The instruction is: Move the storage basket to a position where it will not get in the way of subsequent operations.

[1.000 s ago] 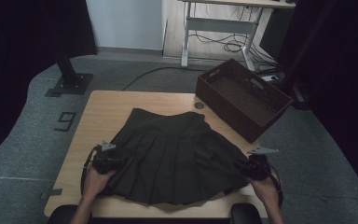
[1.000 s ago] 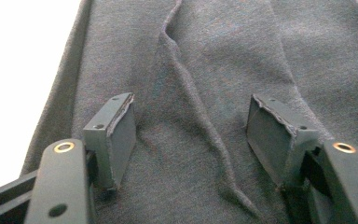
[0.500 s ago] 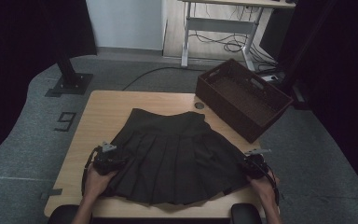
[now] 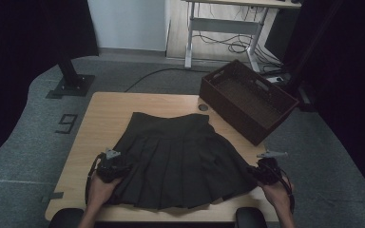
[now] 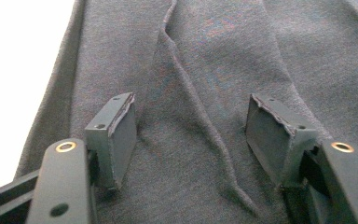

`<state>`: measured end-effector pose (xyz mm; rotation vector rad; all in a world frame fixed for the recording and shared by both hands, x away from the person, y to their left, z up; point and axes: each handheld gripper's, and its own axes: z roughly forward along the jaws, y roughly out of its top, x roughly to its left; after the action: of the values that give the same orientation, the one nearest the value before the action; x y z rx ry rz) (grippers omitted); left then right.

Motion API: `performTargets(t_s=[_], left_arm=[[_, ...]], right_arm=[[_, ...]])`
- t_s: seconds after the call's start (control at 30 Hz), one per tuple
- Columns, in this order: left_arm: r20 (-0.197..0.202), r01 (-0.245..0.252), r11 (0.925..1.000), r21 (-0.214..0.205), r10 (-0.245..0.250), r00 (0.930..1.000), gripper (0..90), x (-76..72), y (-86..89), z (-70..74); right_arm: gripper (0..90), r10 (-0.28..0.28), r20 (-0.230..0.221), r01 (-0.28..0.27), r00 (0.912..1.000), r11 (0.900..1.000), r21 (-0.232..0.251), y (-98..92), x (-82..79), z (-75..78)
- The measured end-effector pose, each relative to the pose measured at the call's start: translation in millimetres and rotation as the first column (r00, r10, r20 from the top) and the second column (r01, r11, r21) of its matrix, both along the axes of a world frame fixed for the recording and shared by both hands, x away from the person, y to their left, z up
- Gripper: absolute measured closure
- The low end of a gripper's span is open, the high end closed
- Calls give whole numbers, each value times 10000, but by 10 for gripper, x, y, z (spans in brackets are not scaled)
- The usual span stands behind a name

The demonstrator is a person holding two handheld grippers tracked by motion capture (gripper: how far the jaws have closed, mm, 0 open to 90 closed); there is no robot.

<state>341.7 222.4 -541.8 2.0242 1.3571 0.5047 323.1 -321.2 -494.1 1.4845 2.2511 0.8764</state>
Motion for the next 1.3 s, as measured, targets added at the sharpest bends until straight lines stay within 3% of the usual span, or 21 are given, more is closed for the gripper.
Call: performTargets(t_s=[0.1, 0.23, 0.3, 0.37, 0.43, 0.5, 0.57, 0.7, 0.73, 0.83, 0.97, 1.03, 1.1, 1.17, 1.3], left_arm=[[-176, 283, 9995, 161, -280, 9995, 336, 0, -24, 58], [299, 425, 9991, 42, -426, 9986, 344, 72, 17, 262], [398, 284, 9993, 232, -293, 9988, 346, 157, 64, 328], [444, 37, 9988, 481, -58, 9990, 364, 296, 145, 354], [328, -130, 9994, 308, 120, 9994, 437, 418, 211, 327], [103, -67, 9999, 112, 65, 9999, 491, 554, 245, 262], [-62, -91, 9989, 469, 94, 9999, 510, 669, 234, 173], [-436, -15, 9992, 404, 33, 9990, 558, 735, 214, 77], [-396, -47, 9993, 377, 62, 9992, 571, 719, 209, 73], [-535, -156, 9998, 92, 161, 9984, 599, 658, 228, 66], [-570, -28, 9995, 321, 47, 9984, 617, 446, 170, 80], [-568, 107, 9992, 381, -85, 9983, 615, 337, 141, 85], [-606, 496, 9970, 601, -460, 9971, 554, 256, 109, 130], [-555, 596, 9966, 575, -564, 9969, 461, 276, 105, 223], [-110, 321, 9980, 545, -316, 9994, 395, 471, 100, 411]], right_arm=[[888, 44, -19, -44, 10000, 10000, 31, -26, -14, -79], [642, 108, 198, -112, 9997, 9998, 187, 23, 116, -110], [562, 185, 492, -193, 9986, 9997, 171, 103, 219, -126], [619, 426, 624, -431, 9971, 9991, 63, 199, 333, -158], [756, 581, 731, -583, 9956, 9983, 13, 307, 443, -195], [810, 612, 907, -622, 9940, 9980, 85, 426, 569, -219], [820, 659, 989, -668, 9929, 9978, 56, 527, 686, -249], [805, 714, 747, -694, 9946, 9971, -298, 659, 877, -370], [817, 765, 539, -746, 9956, 9965, -369, 674, 887, -407], [857, 571, 408, -577, 9975, 9983, 130, 657, 824, -442], [860, 786, 54, -787, 9969, 9958, 472, 619, 622, -435], [844, 892, -130, -886, 9959, 9951, 430, 597, 516, -420], [765, 927, -276, -921, 9953, 9955, 201, 575, 438, -396], [685, 925, -345, -927, 9951, 9957, -35, 574, 408, -365], [567, 862, 239, -871, 9960, 9954, 406, 626, 521, -192]])
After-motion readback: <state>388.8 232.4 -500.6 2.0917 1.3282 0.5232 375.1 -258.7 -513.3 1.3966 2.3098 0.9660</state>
